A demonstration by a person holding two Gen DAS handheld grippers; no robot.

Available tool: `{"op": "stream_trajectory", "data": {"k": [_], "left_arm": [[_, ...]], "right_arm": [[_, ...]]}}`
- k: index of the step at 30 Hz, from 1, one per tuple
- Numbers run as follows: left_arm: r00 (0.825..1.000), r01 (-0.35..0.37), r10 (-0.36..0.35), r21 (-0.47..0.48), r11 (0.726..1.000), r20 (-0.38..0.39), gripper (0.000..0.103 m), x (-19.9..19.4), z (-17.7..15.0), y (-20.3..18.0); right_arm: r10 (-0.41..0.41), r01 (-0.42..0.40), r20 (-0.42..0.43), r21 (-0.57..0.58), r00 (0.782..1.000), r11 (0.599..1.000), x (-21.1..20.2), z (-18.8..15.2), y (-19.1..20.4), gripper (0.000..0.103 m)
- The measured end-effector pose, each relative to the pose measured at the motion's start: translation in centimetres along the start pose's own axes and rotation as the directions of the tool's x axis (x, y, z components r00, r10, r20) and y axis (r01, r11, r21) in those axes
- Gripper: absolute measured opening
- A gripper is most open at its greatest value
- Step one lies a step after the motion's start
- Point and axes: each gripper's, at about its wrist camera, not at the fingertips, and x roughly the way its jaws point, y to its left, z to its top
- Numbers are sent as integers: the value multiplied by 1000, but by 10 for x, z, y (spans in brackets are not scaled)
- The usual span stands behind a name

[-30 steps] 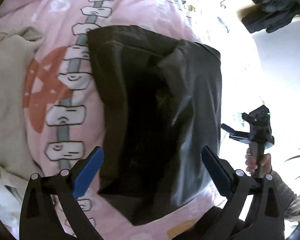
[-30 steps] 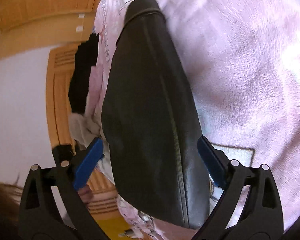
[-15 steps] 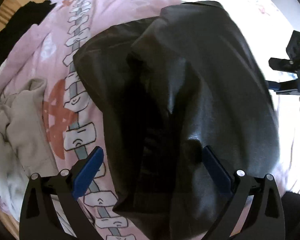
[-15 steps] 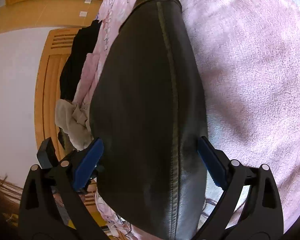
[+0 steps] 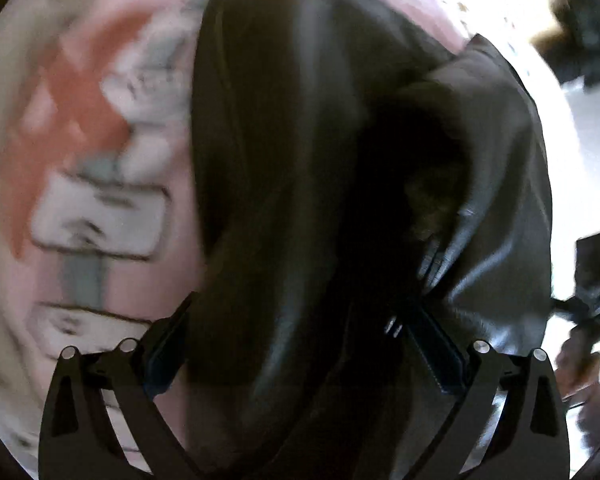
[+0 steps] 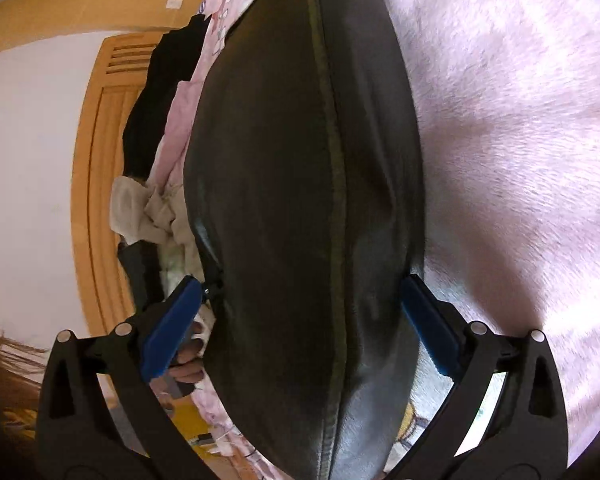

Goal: Fold large clothes

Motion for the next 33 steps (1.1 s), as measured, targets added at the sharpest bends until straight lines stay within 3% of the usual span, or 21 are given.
{"op": "stream_trajectory", "data": {"k": [6,9,12,14,16,18,20,26,28,29,30,31,32,33], "left_arm": [[993,109,-110,-23,994,-36,96,12,3,0],[993,98,-96,25,995,-67,96,15,4,-12],[995,77,-75,23,997,-69,87,16,4,-19],[996,71,-70,13,997,-63,71,14,3,-20],[996,70,-70,-5,998,-63,60,10,1,-22],[995,74,-76,-32,997,-64,49,4,-2,-23],[994,89,-93,-63,994,-63,40,-2,-4,-23],[990,127,-132,-99,987,-46,34,-20,-11,-30],[990,132,-136,-83,988,-48,34,-26,-11,-36],[991,123,-126,-69,990,-46,35,-27,-7,-36],[992,109,-112,-55,993,-49,35,-24,1,-34],[992,99,-102,-46,994,-69,36,-18,2,-33],[992,89,-92,-34,995,-85,48,-13,5,-33],[994,45,-45,2,999,-103,59,-6,10,-34]], "right_arm": [[-158,157,9,-170,987,973,16,-5,10,98],[-208,208,20,-192,978,959,21,-5,14,98],[-238,241,39,-174,971,955,21,-6,15,98],[-266,273,64,-191,962,943,24,-9,21,98],[-284,293,77,-199,956,935,25,-13,28,92],[-296,311,100,-226,950,923,20,-18,41,72],[-278,299,115,-267,954,916,13,-25,56,58],[-134,148,76,-230,988,962,3,-25,74,35],[-196,210,83,-246,977,946,7,-25,78,35],[-286,302,99,-241,953,922,11,-23,78,40],[-350,366,107,-229,931,902,14,-21,76,56],[-419,433,108,-208,901,877,17,-18,70,65],[-436,447,98,-185,895,875,21,-15,64,77],[-422,431,91,-175,902,885,21,-14,59,82]]}}
